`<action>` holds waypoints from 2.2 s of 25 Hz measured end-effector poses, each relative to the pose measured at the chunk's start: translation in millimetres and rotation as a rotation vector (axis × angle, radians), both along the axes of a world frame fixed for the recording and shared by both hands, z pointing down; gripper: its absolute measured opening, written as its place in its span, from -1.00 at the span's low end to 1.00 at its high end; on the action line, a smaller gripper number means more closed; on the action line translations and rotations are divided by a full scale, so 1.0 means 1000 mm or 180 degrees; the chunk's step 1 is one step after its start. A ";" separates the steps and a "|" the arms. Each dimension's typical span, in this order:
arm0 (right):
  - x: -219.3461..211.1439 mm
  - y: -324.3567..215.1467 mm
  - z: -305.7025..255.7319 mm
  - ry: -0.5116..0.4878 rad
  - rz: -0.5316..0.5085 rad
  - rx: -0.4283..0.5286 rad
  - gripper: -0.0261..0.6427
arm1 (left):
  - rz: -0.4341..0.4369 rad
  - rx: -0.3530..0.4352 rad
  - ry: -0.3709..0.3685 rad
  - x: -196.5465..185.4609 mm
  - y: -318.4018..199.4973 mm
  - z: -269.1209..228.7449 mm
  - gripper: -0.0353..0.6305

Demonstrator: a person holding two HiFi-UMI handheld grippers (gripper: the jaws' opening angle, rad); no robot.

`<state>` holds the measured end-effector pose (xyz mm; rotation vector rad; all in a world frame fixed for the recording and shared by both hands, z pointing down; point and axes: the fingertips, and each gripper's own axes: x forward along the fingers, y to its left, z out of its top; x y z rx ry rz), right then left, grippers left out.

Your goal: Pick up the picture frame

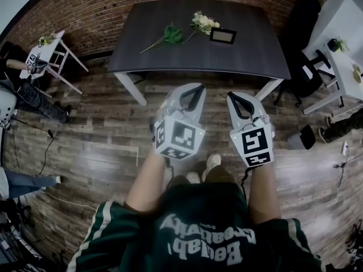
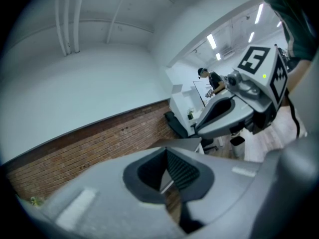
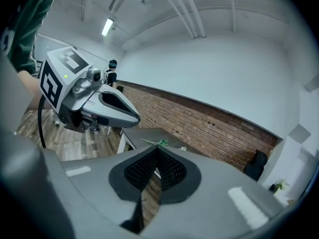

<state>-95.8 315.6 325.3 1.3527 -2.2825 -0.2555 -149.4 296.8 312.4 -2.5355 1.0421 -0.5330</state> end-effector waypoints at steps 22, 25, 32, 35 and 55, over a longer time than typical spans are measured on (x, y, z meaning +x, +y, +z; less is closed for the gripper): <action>0.046 -0.127 0.010 -0.0090 -0.0142 0.0043 -0.90 | -0.0068 -0.0028 -0.0016 0.049 -0.128 0.006 -0.89; 0.059 -0.156 0.012 -0.0109 -0.0159 0.0015 -0.90 | -0.0112 -0.0053 -0.0032 0.059 -0.158 0.008 -0.89; 0.082 -0.211 0.012 -0.0159 -0.0266 0.0005 -0.90 | -0.0211 -0.0064 -0.0090 0.080 -0.212 0.007 -0.89; 0.092 -0.240 0.012 -0.0178 -0.0310 -0.0008 -0.90 | -0.0255 -0.0093 -0.0112 0.090 -0.239 0.008 -0.89; 0.165 -0.382 0.019 -0.0247 -0.0515 -0.0029 -0.90 | -0.0390 -0.0140 -0.0209 0.165 -0.374 0.022 -0.89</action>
